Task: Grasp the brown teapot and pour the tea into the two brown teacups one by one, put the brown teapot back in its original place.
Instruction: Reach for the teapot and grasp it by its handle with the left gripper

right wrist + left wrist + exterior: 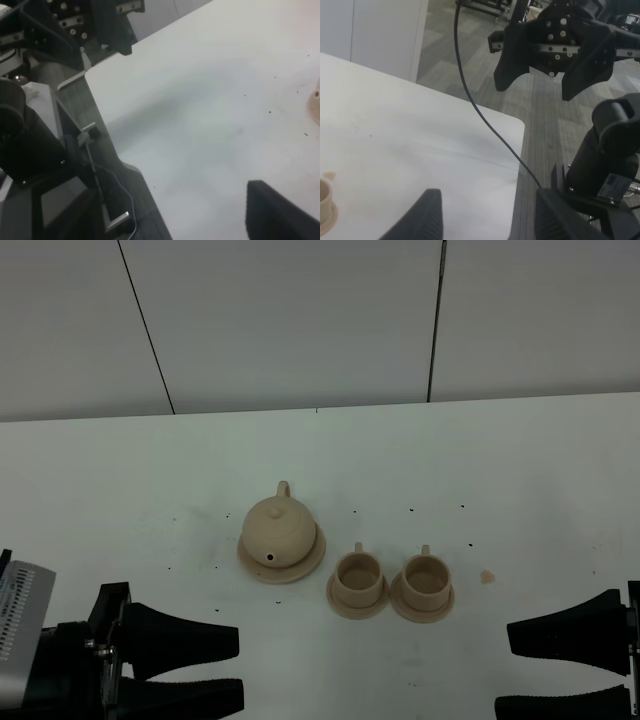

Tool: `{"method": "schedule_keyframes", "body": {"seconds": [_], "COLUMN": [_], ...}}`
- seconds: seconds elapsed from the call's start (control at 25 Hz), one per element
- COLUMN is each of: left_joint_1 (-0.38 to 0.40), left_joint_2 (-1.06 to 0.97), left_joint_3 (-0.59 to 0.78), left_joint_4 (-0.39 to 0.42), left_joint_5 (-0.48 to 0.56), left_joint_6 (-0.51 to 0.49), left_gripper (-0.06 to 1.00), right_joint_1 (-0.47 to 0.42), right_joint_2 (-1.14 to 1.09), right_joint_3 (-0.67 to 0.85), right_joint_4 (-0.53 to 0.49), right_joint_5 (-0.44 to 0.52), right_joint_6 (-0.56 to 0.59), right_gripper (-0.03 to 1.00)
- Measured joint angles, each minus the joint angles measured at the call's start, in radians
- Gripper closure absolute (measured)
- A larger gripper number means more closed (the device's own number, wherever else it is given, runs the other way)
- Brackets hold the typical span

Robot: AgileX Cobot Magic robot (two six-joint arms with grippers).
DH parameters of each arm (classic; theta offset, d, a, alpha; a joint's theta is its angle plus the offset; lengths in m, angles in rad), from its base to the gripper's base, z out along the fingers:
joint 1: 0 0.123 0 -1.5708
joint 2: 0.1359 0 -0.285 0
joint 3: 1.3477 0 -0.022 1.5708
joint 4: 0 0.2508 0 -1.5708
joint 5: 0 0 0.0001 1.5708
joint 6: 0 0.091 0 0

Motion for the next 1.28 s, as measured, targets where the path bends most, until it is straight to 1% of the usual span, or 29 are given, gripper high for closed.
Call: {"method": "schedule_keyframes", "body": {"seconds": [0.68,0.88,0.96,1.08,1.28], "left_joint_1": [0.0,0.0,0.0,0.0,0.0], "left_joint_2": [0.0,0.0,0.0,0.0,0.0], "left_joint_3": [0.001,0.001,0.001,0.001,0.001], "left_joint_4": [-0.008,-0.009,-0.023,-0.071,-0.159], "left_joint_5": [0.0,0.0,0.0,0.0,-0.001], "left_joint_6": [0.001,0.001,0.01,0.049,0.101], "left_gripper": [0.46,0.47,0.47,0.48,0.48], "right_joint_1": [0.0,0.0,0.0,0.0,0.0], "right_joint_2": [0.0,0.0,0.0,0.0,-0.01], "right_joint_3": [0.0,0.0,0.0,0.0,0.0], "right_joint_4": [0.001,0.001,0.005,0.02,0.031], "right_joint_5": [-0.001,-0.001,-0.001,-0.001,-0.001], "right_joint_6": [0.001,0.008,0.056,0.129,0.134], "right_gripper": [0.39,0.39,0.39,0.39,0.46]}}
